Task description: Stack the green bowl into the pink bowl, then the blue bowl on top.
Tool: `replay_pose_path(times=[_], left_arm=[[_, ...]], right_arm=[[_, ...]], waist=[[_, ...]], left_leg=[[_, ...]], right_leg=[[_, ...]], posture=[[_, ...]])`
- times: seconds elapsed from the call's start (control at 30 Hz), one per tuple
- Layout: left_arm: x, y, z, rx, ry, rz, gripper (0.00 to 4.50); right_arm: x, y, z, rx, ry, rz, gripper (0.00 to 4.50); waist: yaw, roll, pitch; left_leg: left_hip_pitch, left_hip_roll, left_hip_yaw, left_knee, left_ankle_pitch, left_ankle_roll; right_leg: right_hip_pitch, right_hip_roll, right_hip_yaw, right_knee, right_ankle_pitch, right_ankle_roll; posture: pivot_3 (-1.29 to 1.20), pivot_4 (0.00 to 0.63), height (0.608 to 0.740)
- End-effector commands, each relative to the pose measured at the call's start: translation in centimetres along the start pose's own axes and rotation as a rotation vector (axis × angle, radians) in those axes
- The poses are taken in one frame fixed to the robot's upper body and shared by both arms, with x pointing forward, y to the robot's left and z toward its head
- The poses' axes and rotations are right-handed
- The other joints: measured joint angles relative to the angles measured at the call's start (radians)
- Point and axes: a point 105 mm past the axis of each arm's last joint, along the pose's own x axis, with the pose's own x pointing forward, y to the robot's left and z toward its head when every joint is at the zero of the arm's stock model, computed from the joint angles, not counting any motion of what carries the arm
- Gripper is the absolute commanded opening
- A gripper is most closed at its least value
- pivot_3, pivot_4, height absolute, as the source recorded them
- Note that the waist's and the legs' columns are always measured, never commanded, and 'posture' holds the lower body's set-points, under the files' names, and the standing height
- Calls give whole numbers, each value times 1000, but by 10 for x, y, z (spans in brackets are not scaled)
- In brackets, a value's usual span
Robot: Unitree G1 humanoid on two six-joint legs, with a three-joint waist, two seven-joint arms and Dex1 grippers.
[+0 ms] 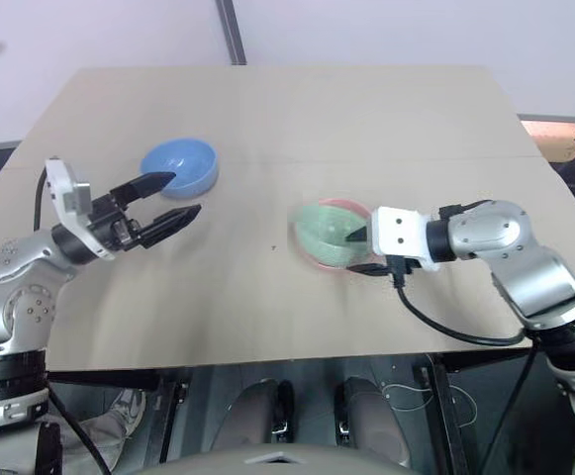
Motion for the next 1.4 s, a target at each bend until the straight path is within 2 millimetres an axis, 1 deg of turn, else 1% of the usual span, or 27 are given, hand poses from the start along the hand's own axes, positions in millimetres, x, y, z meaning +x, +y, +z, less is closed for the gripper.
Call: replay_pose_path(times=[0.03, 0.07, 0.1, 0.17, 0.3, 0.33, 0.4, 0.43, 0.5, 0.63, 0.7, 0.77, 0.8, 0.83, 0.87, 0.9, 0.93, 0.97, 1.0, 1.17, 1.23, 1.27, 1.4], left_arm=[[2, 13, 10, 103, 8, 65, 4500], [3, 17, 9, 118, 27, 94, 4500], [4, 22, 6, 166, 67, 145, 4500], [5, 32, 5, 257, 132, 240, 4500], [7, 51, 4, 364, 289, 380, 4500], [11, 55, -2, 431, 392, 377, 4500], [14, 63, -9, 573, 544, 358, 4500], [17, 64, -11, 622, 583, 346, 4500], [24, 69, -11, 650, 616, 356, 4500], [39, 70, -30, 716, 740, 282, 4500], [43, 73, -38, 725, 784, 264, 3932], [47, 75, -44, 733, 815, 251, 3229], [49, 75, -46, 736, 820, 246, 2607], [51, 76, -48, 736, 825, 241, 2158], [53, 76, -49, 736, 829, 236, 1449], [55, 77, -51, 735, 830, 231, 1168], [56, 77, -51, 736, 830, 228, 997], [57, 78, -52, 737, 830, 225, 322], [58, 78, -52, 737, 829, 224, 151], [61, 78, -54, 740, 820, 201, 151], [65, 74, -52, 750, 795, 173, 151], [70, 67, -47, 753, 753, 148, 151], [89, 31, -22, 745, 565, 4, 151]], right_arm=[[-14, -25, 14, -52, -16, -191, 3148], [-17, -27, 16, -36, -31, -214, 3148], [-22, -30, 20, -10, -63, -248, 3148], [-32, -33, 29, 42, -129, -302, 3148], [-47, -26, 41, 142, -218, -349, 3148], [-49, -22, 42, 171, -230, -349, 3148], [-51, -17, 42, 199, -231, -355, 3148], [-51, -15, 42, 207, -227, -361, 3148], [-52, -12, 42, 228, -231, -371, 3148], [-52, -7, 41, 260, -242, -392, 3148], [-54, -4, 39, 265, -233, -400, 3202], [-57, -2, 36, 275, -227, -414, 3202], [-58, -1, 35, 280, -224, -421, 3202], [-59, 0, 33, 282, -220, -426, 3202], [-60, 1, 33, 284, -218, -431, 3202], [-61, 2, 32, 287, -216, -438, 3202], [-62, 2, 31, 289, -215, -443, 3202], [-63, 3, 31, 290, -214, -446, 3202], [-63, 3, 31, 291, -212, -451, 3202], [-64, 5, 29, 295, -205, -465, 3202], [-65, 4, 30, 297, -205, -473, 3202], [-64, 5, 30, 311, -211, -472, 3202], [-67, 2, 30, 336, -213, -472, 3202]], waist=[[1, 0, 0], [1, 0, 0], [1, 0, 0], [3, 0, 0], [7, -1, 0], [7, -1, 0], [7, -2, 0], [7, -2, 0], [6, -2, 0], [3, -2, 0], [3, -2, 0], [1, -2, 0], [2, -2, 0], [3, -2, 0], [3, -2, 0], [2, -2, 0], [4, -2, 0], [4, -2, 0], [3, -2, 0], [3, -2, 0], [2, -2, 0], [3, -2, 0], [4, -2, 0]], left_leg=[[0, 0, 0, 0, 0, 0], [-1, 0, 0, 0, 0, -1], [-1, 0, 0, 0, 2, -4], [-2, 0, 0, -1, 2, -4], [-4, 0, -1, -3, 2, -4], [-4, 0, -1, -3, 2, -4], [-5, -1, -2, -3, 2, -4], [-4, -1, -1, -3, 2, -3], [-4, -1, -1, -3, 2, -3], [-3, -1, 0, -3, 1, -3], [-4, -1, -1, -3, 2, -3], [-4, -1, -1, -3, 2, -3], [-4, -1, 0, -3, 2, -3], [-5, -1, -1, -3, 2, -3], [-5, -2, -1, -3, 2, -3], [-5, -2, -1, -3, 2, -3], [-5, -2, -1, -3, 2, -3], [-5, -2, -1, -3, 2, -3], [-5, -2, -1, -3, 2, -3], [-5, -2, -1, -2, 2, -3], [-5, -2, -1, -2, 2, -3], [-5, -2, -1, -2, 2, -3], [-5, -2, -1, -2, 2, -3]], right_leg=[[0, 0, 0, 0, 0, 0], [0, 0, 0, 0, 0, 0], [0, 0, 0, -1, 0, 0], [-1, 0, 0, -3, 1, -2], [-1, 0, -1, -4, 2, -4], [-2, 0, -1, -4, 2, -4], [-2, 0, -1, -4, 2, -4], [-2, 0, -1, -4, 2, -4], [-2, -1, -1, -4, 1, -2], [-2, -1, -1, -3, 0, -1], [-2, 0, -1, -2, 0, -1], [-2, 0, -1, -3, 0, -1], [-3, 0, -1, -3, 0, -1], [-3, 0, -1, -3, 0, -1], [-3, 0, -1, -3, 0, -1], [-3, 0, -1, -3, 0, -1], [-3, -1, -1, -3, 0, -1], [-3, -1, -1, -3, 0, -1], [-3, -1, -1, -3, 0, -1], [-3, 0, -1, -3, 0, -1], [-3, -1, -1, -3, 0, -1], [-3, -1, -1, -3, 0, -1], [-3, -1, -1, -3, 1, -2]], posture=[[0, 150, 740], [0, 150, 740], [0, 150, 740], [0, 150, 740], [0, 150, 740], [0, 150, 740], [0, 150, 740], [0, 150, 740], [0, 150, 740], [0, 150, 740], [0, 150, 740], [0, 150, 740], [0, 150, 740], [0, 150, 740], [0, 150, 740], [0, 150, 740], [0, 150, 740], [0, 150, 740], [0, 150, 740], [0, 150, 740], [0, 150, 740], [0, 150, 740], [0, 150, 740]])
